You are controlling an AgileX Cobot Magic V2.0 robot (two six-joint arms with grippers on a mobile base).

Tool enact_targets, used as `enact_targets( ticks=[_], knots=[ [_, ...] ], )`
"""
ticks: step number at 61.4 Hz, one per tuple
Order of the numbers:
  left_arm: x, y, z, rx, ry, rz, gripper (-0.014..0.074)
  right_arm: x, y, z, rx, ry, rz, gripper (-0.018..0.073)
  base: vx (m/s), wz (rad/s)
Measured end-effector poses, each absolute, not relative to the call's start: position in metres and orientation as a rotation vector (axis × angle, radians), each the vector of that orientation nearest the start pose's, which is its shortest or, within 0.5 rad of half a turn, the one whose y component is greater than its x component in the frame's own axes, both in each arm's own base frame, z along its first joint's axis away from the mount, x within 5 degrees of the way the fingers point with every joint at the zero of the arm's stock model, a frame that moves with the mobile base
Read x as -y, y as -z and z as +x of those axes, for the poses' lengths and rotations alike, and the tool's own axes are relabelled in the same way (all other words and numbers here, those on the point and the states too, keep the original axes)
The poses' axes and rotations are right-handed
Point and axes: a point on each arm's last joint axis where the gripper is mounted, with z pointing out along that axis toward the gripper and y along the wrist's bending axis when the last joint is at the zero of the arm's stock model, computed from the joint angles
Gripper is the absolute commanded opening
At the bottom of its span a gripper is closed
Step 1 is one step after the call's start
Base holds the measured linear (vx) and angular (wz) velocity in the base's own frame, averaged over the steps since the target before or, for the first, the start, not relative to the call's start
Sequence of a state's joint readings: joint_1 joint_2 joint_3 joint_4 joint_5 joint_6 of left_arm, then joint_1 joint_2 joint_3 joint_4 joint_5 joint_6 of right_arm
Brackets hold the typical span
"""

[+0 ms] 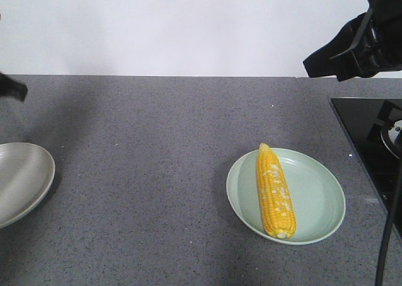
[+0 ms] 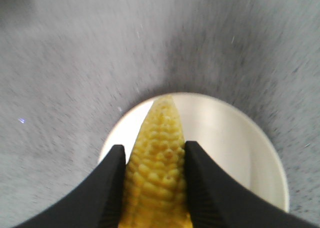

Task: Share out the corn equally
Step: 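Lower the left gripper's cob onto the white plate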

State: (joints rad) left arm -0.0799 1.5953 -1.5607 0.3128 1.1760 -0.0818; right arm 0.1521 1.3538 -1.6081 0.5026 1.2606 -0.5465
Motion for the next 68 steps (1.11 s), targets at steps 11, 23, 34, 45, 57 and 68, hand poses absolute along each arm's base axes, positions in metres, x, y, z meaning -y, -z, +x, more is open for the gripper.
enact_targets(
  ticks=[11,23,34,45,57,68],
  knots=[
    [-0.007,-0.322,0.334,-2.693,-0.366,0.045,-0.0007,-0.081,-0.452,0.246,-2.206,-0.483,-0.838,-0.0006,0.00,0.00],
    [-0.009,-0.300,0.333,-2.695,-0.353,0.056,-0.0007,-0.081,-0.452,0.246,-2.203,-0.483,-0.844,-0.0004,0.00,0.00],
    [-0.008,-0.300,0.336,-2.660,-0.341,0.063,-0.0006,-0.081,-0.452,0.246,-2.203,-0.483,-0.844,-0.0004,0.00,0.00],
    [-0.008,-0.300,0.337,-2.649,-0.338,0.065,0.0004,-0.081,-0.452,0.246,-2.203,-0.483,-0.844,-0.0004,0.00,0.00],
    [-0.008,-0.301,0.338,-2.634,-0.334,0.068,0.0038,-0.081,-0.452,0.246,-2.203,-0.483,-0.844,-0.0004,0.00,0.00],
    [-0.008,-0.301,0.339,-2.634,-0.333,0.068,0.0108,-0.081,-0.452,0.246,-2.203,-0.483,-0.844,-0.0004,0.00,0.00]
  ],
)
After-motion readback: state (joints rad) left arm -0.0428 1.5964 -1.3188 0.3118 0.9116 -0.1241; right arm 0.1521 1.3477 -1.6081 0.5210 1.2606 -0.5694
